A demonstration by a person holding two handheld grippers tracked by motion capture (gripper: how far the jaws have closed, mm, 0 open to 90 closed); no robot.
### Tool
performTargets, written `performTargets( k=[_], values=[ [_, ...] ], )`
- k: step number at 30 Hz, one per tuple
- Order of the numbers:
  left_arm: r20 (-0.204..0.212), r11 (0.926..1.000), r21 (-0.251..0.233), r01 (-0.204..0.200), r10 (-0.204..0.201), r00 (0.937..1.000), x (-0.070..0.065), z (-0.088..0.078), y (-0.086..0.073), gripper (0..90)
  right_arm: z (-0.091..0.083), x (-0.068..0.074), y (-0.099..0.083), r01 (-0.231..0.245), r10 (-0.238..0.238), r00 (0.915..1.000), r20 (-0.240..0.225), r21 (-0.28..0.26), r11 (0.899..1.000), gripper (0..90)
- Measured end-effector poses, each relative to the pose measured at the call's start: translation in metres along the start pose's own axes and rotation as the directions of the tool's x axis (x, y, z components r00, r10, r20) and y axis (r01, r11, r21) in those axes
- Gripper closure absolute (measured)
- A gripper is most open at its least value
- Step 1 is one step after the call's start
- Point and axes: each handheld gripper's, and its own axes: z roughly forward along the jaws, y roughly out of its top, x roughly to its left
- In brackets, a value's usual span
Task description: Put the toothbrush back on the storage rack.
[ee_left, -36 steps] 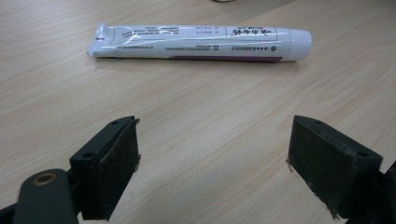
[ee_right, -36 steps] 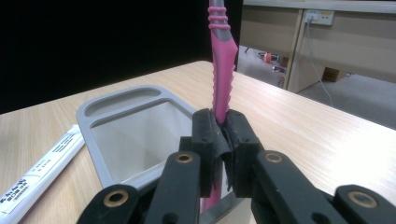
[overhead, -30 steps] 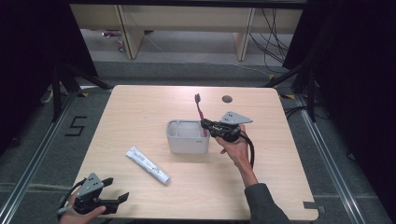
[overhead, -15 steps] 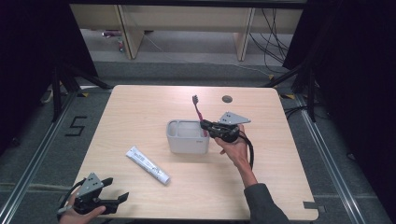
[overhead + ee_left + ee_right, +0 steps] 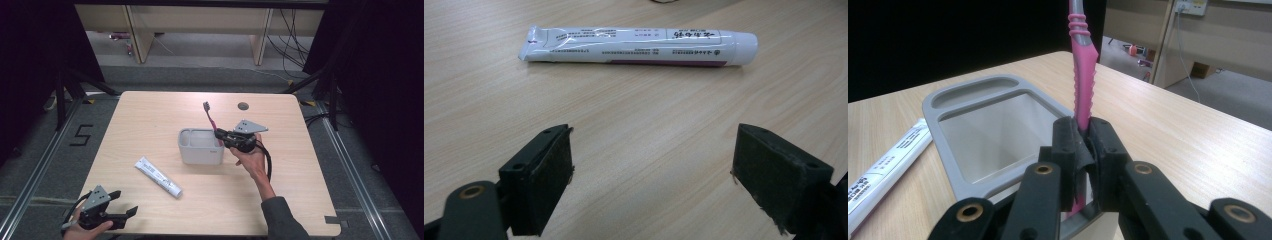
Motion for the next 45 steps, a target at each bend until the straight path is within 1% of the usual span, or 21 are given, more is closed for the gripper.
performTargets(
  k=[2,5,6,9,10,14,16,19,20,23,24,25,27,28,31,32,37,38,41,43,45],
  values=[
    [0.0,1.0,0.0,0.0,0.0,1.0,0.0,0.0,0.0,15.7,0.0,-0.001,0.0,0.0,0.0,1.0,0.004,-0.001,1.0,78.8],
    [0.0,1.0,0.001,-0.001,0.001,1.0,0.0,0.0,0.0,15.7,-0.003,-0.001,0.001,-0.041,0.041,0.9991,0.007,0.003,0.999,73.5],
    [0.0,1.0,0.001,0.0,0.0,1.0,0.0,0.0,0.0,15.7,-0.002,-0.003,0.001,-0.013,0.013,0.9999,0.002,-0.014,1.0,71.6],
    [0.0,1.0,0.004,-0.002,0.002,1.0,0.0,0.0,0.0,15.7,-0.005,-0.003,0.003,-0.015,0.016,0.9997,0.016,-0.006,1.0,67.1],
    [0.0,1.0,0.004,-0.003,0.003,1.0,0.0,0.0,0.0,15.7,-0.005,-0.002,0.003,-0.041,0.041,0.9991,0.011,-0.007,0.999,66.3],
    [-0.002,1.0,0.005,-0.003,0.003,1.0,0.0,0.0,0.0,15.7,-0.007,-0.005,0.005,-0.018,0.018,0.9996,0.019,-0.024,1.0,59.8],
    [-0.011,0.9997,0.017,-0.015,0.015,0.9998,0.001,0.0,0.0,15.7,-0.01,-0.004,0.007,-0.036,0.037,0.9989,0.029,-0.022,0.999,56.5],
    [-0.011,0.9997,0.018,-0.014,0.014,0.9998,0.001,0.0,0.0,15.7,-0.012,-0.006,0.01,-0.017,0.018,0.9991,0.038,-0.036,0.999,54.9],
    [-0.004,1.0,0.004,0.001,-0.001,1.0,-0.001,0.001,0.0,15.7,-0.012,-0.005,0.01,-0.027,0.028,0.999,0.035,-0.037,0.999,54.6],
    [-0.003,1.0,0.007,0.0,0.0,1.0,-0.001,0.001,0.0,15.7,-0.014,-0.005,0.01,-0.025,0.026,0.999,0.035,-0.03,0.999,53.9],
    [-0.011,0.9996,0.021,-0.018,0.019,0.9998,0.001,0.0,0.0,15.7,-0.014,-0.006,0.01,-0.017,0.018,0.999,0.04,-0.029,0.999,53.4],
    [-0.01,0.9995,0.023,-0.023,0.023,0.9997,0.001,0.0,0.0,15.7,-0.015,-0.005,0.01,-0.035,0.036,0.9988,0.035,-0.025,0.999,53.1],
    [-0.011,0.9997,0.019,-0.017,0.017,0.9998,0.001,0.0,0.0,15.7,-0.017,-0.005,0.011,-0.019,0.02,0.9986,0.05,-0.027,0.999,52.4],
    [-0.011,0.9997,0.018,-0.017,0.017,0.9998,0.001,0.0,0.0,15.7,-0.018,-0.004,0.011,-0.039,0.04,0.998,0.048,-0.022,0.999,52.1],
    [-0.011,0.9999,0.014,-0.009,0.009,0.9999,0.001,0.0,0.0,15.7,-0.02,-0.004,0.012,-0.016,0.017,0.9981,0.059,-0.02,1.0,49.8],
    [-0.006,1.0,0.005,0.0,0.0,1.0,0.0,0.0,0.0,15.7,-0.021,-0.002,0.013,-0.048,0.048,0.997,0.061,-0.008,0.999,49.4],
    [-0.002,1.0,0.004,-0.001,0.001,1.0,0.0,0.0,0.0,15.7,-0.025,-0.003,0.015,-0.03,0.032,0.9962,0.081,-0.028,0.999,46.0],
    [-0.003,1.0,0.003,-0.001,0.001,1.0,0.0,0.0,0.0,15.7,-0.028,-0.001,0.016,-0.063,0.063,0.9942,0.087,-0.005,0.998,45.2],
    [-0.003,1.0,0.002,-0.001,0.001,1.0,0.0,0.0,0.0,15.7,-0.031,-0.001,0.016,-0.044,0.045,0.9947,0.093,-0.009,0.999,43.7],
    [-0.004,1.0,0.002,-0.001,0.001,1.0,0.0,0.0,0.0,15.7,-0.033,0.002,0.016,-0.064,0.064,0.9922,0.107,-0.002,0.998,42.8],
    [-0.004,1.0,0.003,0.0,0.0,1.0,0.0,0.0,0.0,15.7,-0.035,0.0,0.016,-0.048,0.047,0.9944,0.094,0.004,0.999,41.6]
  ],
)
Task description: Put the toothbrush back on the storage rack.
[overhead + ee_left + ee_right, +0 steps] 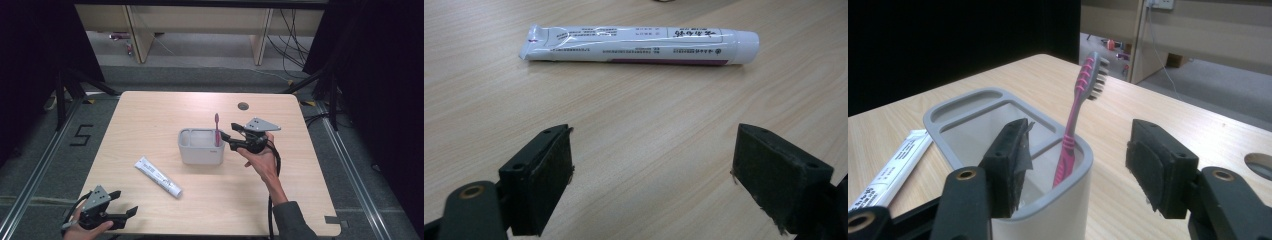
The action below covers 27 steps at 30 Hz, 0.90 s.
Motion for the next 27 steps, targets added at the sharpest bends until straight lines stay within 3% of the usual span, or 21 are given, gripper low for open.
performTargets(
  k=[1,2,4,5,7,9,11,18,21,22,23,25,26,27],
  values=[
    [0.0,1.0,0.0,-0.001,0.001,1.0,0.0,0.0,0.0,15.7,-0.002,0.001,0.0,-0.017,0.017,0.9999,0.004,0.009,1.0,40.9],
    [0.0,1.0,0.0,-0.001,0.001,1.0,0.0,0.0,0.0,15.7,-0.003,0.0,0.0,-0.002,0.001,0.9998,0.019,0.003,1.0,40.7],
    [0.0,1.0,0.0,-0.001,0.001,1.0,0.0,0.0,0.0,15.7,-0.006,0.003,0.0,-0.036,0.035,0.999,0.027,0.012,0.999,39.7],
    [0.001,1.0,0.0,-0.001,0.001,1.0,0.0,0.0,0.0,15.7,-0.006,0.001,0.0,-0.003,0.003,0.9997,0.025,0.01,1.0,39.3],
    [0.001,1.0,-0.001,-0.001,0.001,1.0,0.0,0.0,0.0,15.7,-0.009,0.001,0.0,-0.002,0.001,0.9997,0.026,0.016,1.0,38.4],
    [0.001,1.0,0.0,-0.002,0.002,1.0,0.0,0.0,0.0,15.7,-0.011,0.004,0.0,-0.032,0.031,0.999,0.031,0.024,0.999,38.2],
    [0.001,1.0,0.0,-0.001,0.001,1.0,0.0,0.0,0.0,15.7,-0.014,0.004,0.0,-0.005,0.003,0.9994,0.035,0.039,0.999,37.6],
    [0.001,1.0,0.001,-0.001,0.001,1.0,0.0,0.0,0.0,15.7,-0.019,0.01,-0.002,-0.029,0.026,0.999,0.035,0.083,0.996,36.1],
    [0.002,1.0,0.001,0.001,-0.001,1.0,0.0,0.0,0.0,15.7,-0.02,0.011,-0.003,-0.009,0.007,0.9998,0.021,0.085,0.996,36.0],
    [0.002,1.0,0.002,0.0,0.0,1.0,0.0,0.0,0.0,15.6,-0.021,0.013,-0.004,-0.035,0.032,0.9991,0.028,0.094,0.995,35.9],
    [0.001,1.0,0.002,-0.001,0.0,1.0,0.0,0.0,0.0,15.7,-0.021,0.012,-0.004,-0.009,0.005,0.9992,0.039,0.101,0.995,35.8],
    [0.001,1.0,0.003,0.0,0.0,1.0,0.0,-0.001,0.0,15.6,-0.022,0.015,-0.006,-0.038,0.033,0.9987,0.039,0.116,0.993,35.6],
    [0.001,1.0,0.003,0.0,0.0,1.0,0.0,-0.001,0.0,15.6,-0.022,0.013,-0.007,0.0,-0.004,0.9994,0.033,0.11,0.994,35.7],
    [0.003,1.0,0.003,0.0,0.0,1.0,0.001,0.0,0.0,15.6,-0.023,0.014,-0.007,-0.024,0.02,0.9992,0.034,0.125,0.992,35.6]
  ],
)
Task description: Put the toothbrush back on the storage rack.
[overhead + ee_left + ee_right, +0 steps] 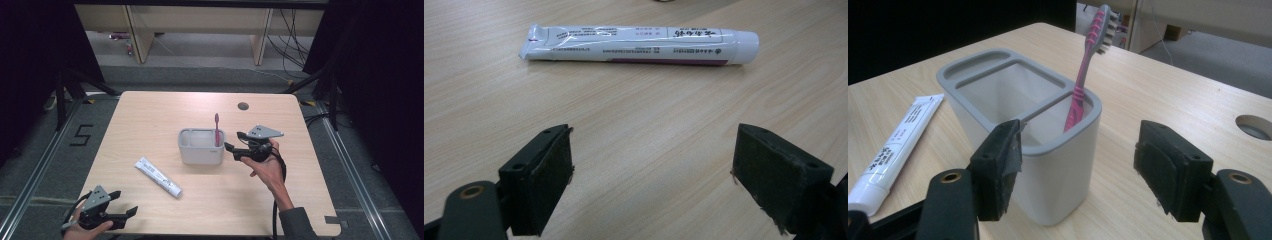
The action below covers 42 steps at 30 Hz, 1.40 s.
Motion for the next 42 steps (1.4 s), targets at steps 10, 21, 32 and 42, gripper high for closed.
performTargets(
  k=[10,21,32,42],
  values=[
    [0.003,1.0,0.0,0.003,-0.003,1.0,0.0,0.0,0.0,15.1,-0.003,0.002,-0.004,0.017,-0.018,0.9998,0.004,0.023,1.0,35.4],
    [-0.003,0.9999,-0.003,0.015,-0.015,0.9999,0.001,-0.002,-0.001,15.1,-0.006,0.009,-0.01,0.014,-0.014,0.9999,-0.003,0.052,0.999,33.8],
    [-0.003,0.9997,-0.012,0.02,-0.02,0.9998,0.002,-0.003,0.0,15.1,-0.006,0.014,-0.017,0.044,-0.044,0.999,-0.007,0.074,0.996,33.4],
    [0.001,0.9998,-0.003,0.018,-0.018,0.9998,0.002,-0.001,0.0,15.0,-0.011,0.021,-0.023,0.04,-0.036,0.9988,-0.034,0.126,0.991,33.4]
  ],
)
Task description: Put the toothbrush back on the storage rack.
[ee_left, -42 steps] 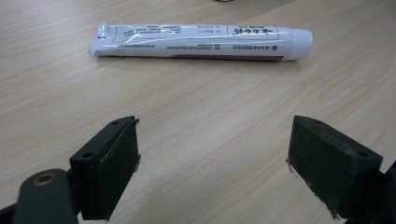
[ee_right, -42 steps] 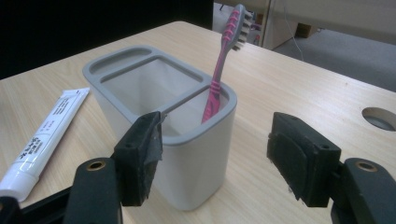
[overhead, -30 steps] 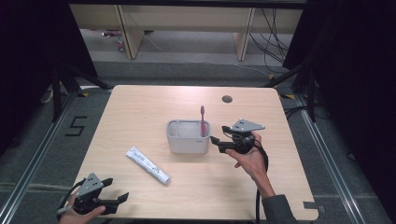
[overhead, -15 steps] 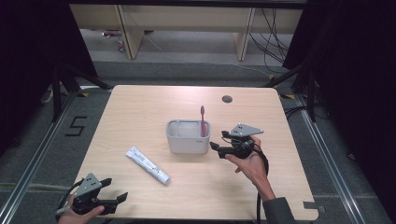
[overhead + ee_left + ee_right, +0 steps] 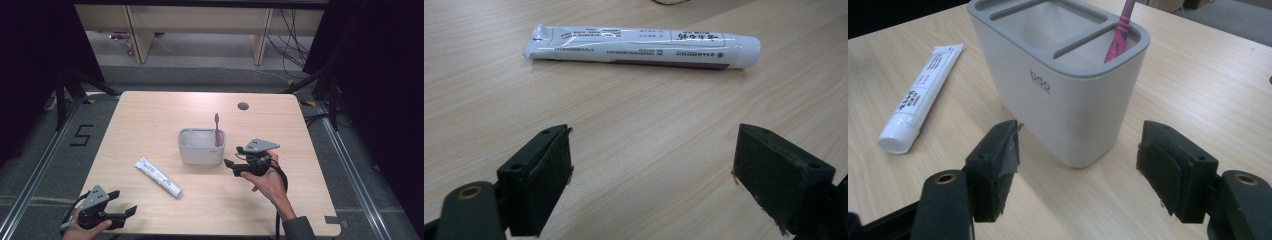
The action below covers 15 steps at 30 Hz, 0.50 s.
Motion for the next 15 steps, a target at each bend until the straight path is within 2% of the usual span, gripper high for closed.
performTargets(
  k=[1,3,4,5,6,9,11,12,15],
  values=[
    [0.0,1.0,-0.001,0.002,-0.002,1.0,0.0,0.0,0.0,15.0,0.0,0.0,-0.001,0.016,-0.016,0.9998,0.007,-0.008,1.0,33.4],
    [0.001,1.0,-0.006,0.007,-0.007,1.0,-0.001,0.001,0.0,15.0,-0.001,0.002,-0.002,0.018,-0.018,0.9998,-0.003,0.012,1.0,33.4],
    [0.001,1.0,0.002,-0.003,0.003,1.0,0.0,0.001,0.001,15.0,-0.002,0.004,-0.003,-0.005,0.005,0.9999,0.01,0.009,1.0,33.4],
    [-0.001,1.0,0.004,-0.004,0.004,1.0,0.0,0.001,0.001,15.0,-0.002,0.004,-0.003,0.019,-0.019,0.9998,-0.008,0.015,1.0,33.4],
    [0.001,1.0,0.001,0.001,-0.001,1.0,0.0,0.002,0.001,15.0,-0.003,0.006,-0.003,0.005,-0.005,1.0,0.0,0.018,1.0,33.4],
    [0.004,0.9999,-0.008,0.008,-0.007,1.0,0.0,0.003,0.001,15.0,-0.004,0.006,-0.004,0.032,-0.032,0.9995,0.004,0.021,0.999,33.5],
    [-0.004,0.9999,-0.004,0.009,-0.009,1.0,-0.001,0.002,0.001,15.0,-0.003,0.009,-0.005,0.011,-0.011,0.9999,-0.013,0.036,0.999,33.5],
    [-0.005,0.9999,-0.002,0.01,-0.01,0.9999,-0.001,0.002,0.001,15.0,-0.004,0.009,-0.005,0.025,-0.025,0.9997,0.002,0.034,0.999,33.5],
    [-0.006,1.0,-0.008,0.006,-0.006,1.0,0.001,0.003,0.0,15.0,-0.004,0.01,-0.004,0.031,-0.031,0.9995,-0.009,0.042,0.999,33.6]
  ],
)
